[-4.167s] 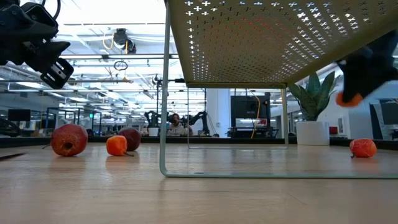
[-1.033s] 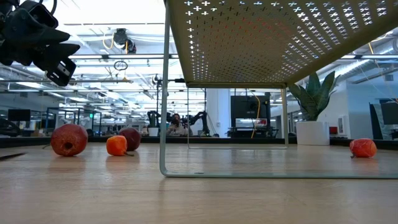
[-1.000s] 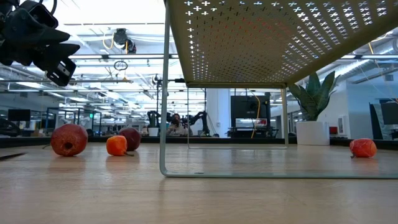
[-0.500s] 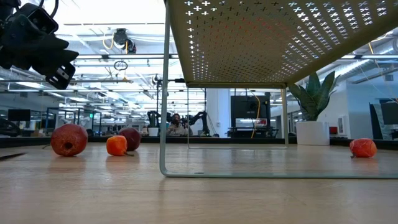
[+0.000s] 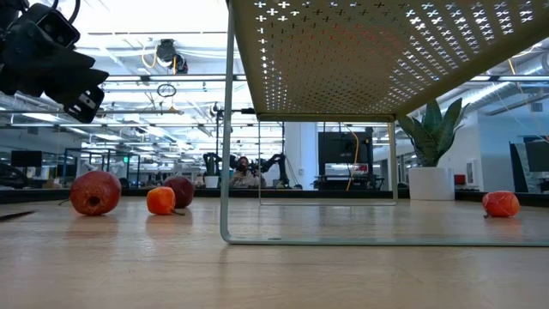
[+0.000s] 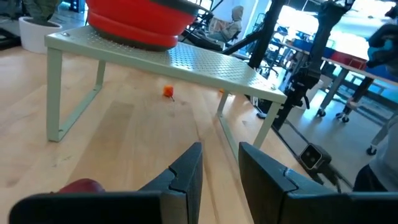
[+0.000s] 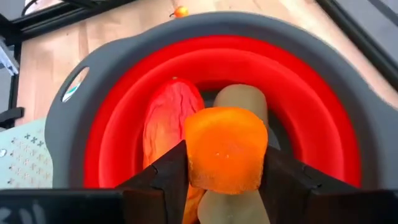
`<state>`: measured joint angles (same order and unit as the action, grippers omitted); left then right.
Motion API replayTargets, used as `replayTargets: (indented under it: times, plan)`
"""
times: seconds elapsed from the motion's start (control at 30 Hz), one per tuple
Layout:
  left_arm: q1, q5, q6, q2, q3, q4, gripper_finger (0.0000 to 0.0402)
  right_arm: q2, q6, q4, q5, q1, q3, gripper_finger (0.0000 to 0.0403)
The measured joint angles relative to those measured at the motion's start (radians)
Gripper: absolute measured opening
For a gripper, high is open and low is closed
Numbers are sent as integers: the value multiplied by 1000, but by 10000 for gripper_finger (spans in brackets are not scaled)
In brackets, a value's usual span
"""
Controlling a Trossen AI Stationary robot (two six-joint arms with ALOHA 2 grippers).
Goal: Pick & Place Fruit
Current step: Put the orange into the red strainer bowl on the shelf, then put the peach into the red strainer bowl on the shelf
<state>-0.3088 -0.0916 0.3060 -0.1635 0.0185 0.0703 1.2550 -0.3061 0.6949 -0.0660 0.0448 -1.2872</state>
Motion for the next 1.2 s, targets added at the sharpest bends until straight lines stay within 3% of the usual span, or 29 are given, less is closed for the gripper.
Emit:
replayTargets:
  times: [0.77,1.2]
  plan:
    - [0,-6,97,0,0,2,102,-4,60,-36,-12,1,40,209]
    - [-1,-5,117,0,0,1,102,-128,1,-32,-16,-176,41,190]
